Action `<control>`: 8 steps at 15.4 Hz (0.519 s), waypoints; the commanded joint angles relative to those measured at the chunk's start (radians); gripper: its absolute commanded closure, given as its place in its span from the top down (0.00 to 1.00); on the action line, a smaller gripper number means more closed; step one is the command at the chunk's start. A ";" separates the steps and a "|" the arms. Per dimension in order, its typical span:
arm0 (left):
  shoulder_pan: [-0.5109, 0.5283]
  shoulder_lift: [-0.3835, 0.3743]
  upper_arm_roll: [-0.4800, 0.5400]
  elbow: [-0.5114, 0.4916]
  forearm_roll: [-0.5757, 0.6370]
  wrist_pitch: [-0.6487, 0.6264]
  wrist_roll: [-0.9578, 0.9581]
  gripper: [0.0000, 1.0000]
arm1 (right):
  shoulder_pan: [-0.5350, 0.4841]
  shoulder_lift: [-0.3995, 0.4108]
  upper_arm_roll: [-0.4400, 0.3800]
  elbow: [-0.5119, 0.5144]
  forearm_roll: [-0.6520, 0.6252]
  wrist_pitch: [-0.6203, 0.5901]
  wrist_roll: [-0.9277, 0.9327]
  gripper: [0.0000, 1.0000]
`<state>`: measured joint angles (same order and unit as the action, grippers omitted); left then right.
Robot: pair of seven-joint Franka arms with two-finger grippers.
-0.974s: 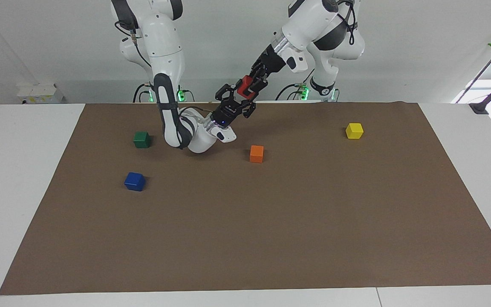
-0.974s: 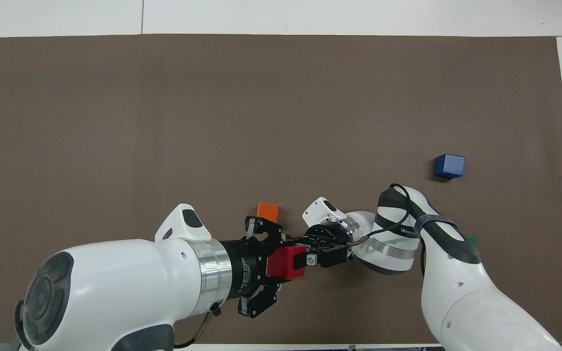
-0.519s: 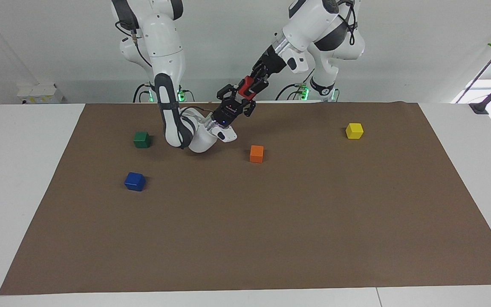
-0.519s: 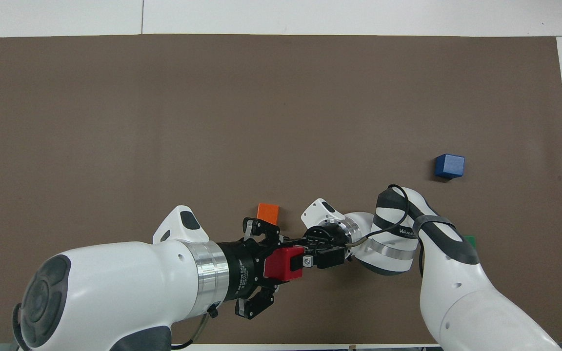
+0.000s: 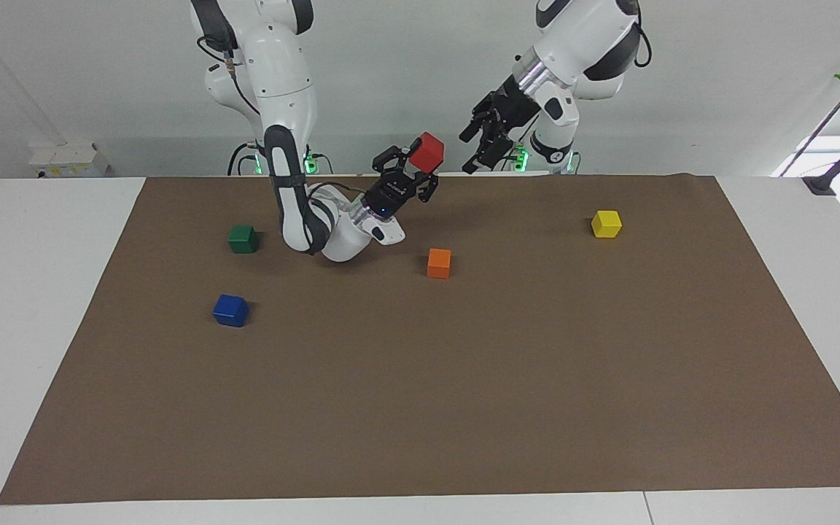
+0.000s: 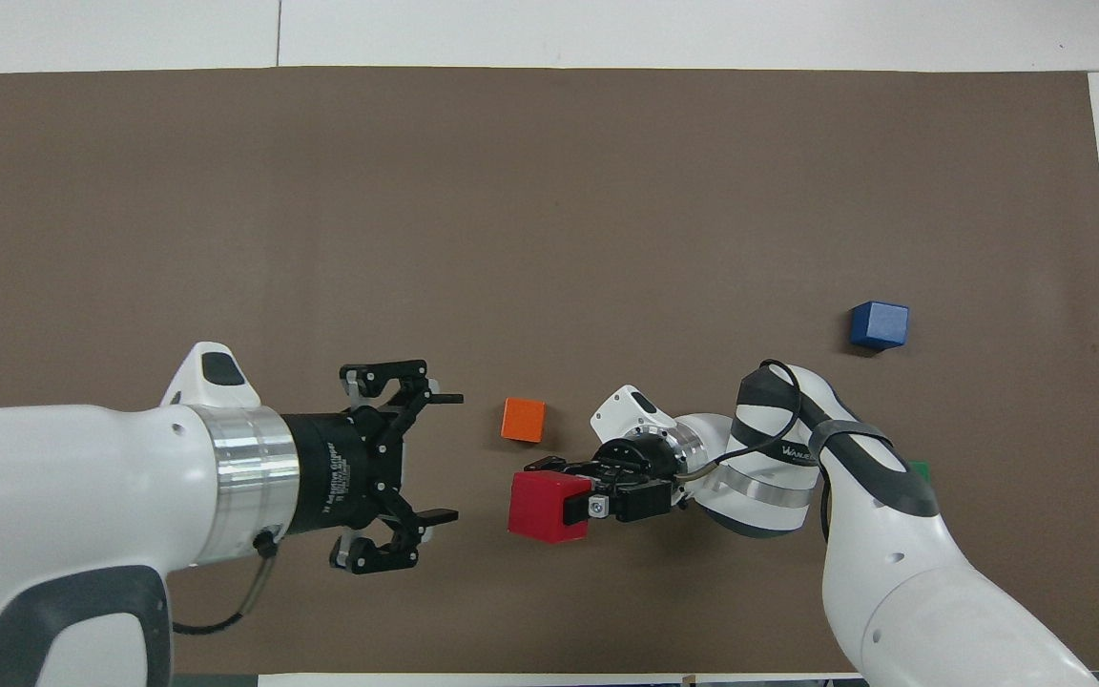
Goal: Transfer red block to right arm and stack on blue block
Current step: 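Open the left gripper and withdraw it while the right gripper lifts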
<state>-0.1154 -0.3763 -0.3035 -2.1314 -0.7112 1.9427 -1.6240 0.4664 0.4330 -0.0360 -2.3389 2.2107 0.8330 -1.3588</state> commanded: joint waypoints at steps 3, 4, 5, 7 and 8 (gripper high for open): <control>0.105 -0.013 -0.008 0.027 0.263 -0.094 0.278 1.00 | -0.014 -0.036 0.004 0.004 0.006 0.041 0.006 0.00; 0.121 -0.012 -0.003 0.028 0.298 -0.094 0.353 1.00 | -0.020 -0.051 0.004 0.004 0.006 0.064 0.022 0.00; 0.164 -0.006 0.006 0.033 0.311 -0.102 0.443 1.00 | -0.034 -0.069 0.004 0.004 0.006 0.093 0.045 0.00; 0.253 0.002 0.007 0.048 0.325 -0.129 0.627 1.00 | -0.058 -0.108 0.004 0.009 0.006 0.156 0.108 0.00; 0.282 0.011 0.006 0.092 0.399 -0.166 0.716 1.00 | -0.067 -0.123 0.004 0.016 0.007 0.179 0.136 0.00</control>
<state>0.0912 -0.3791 -0.2925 -2.1058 -0.3958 1.8535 -1.0711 0.4307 0.3741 -0.0375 -2.3206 2.2107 0.9468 -1.2955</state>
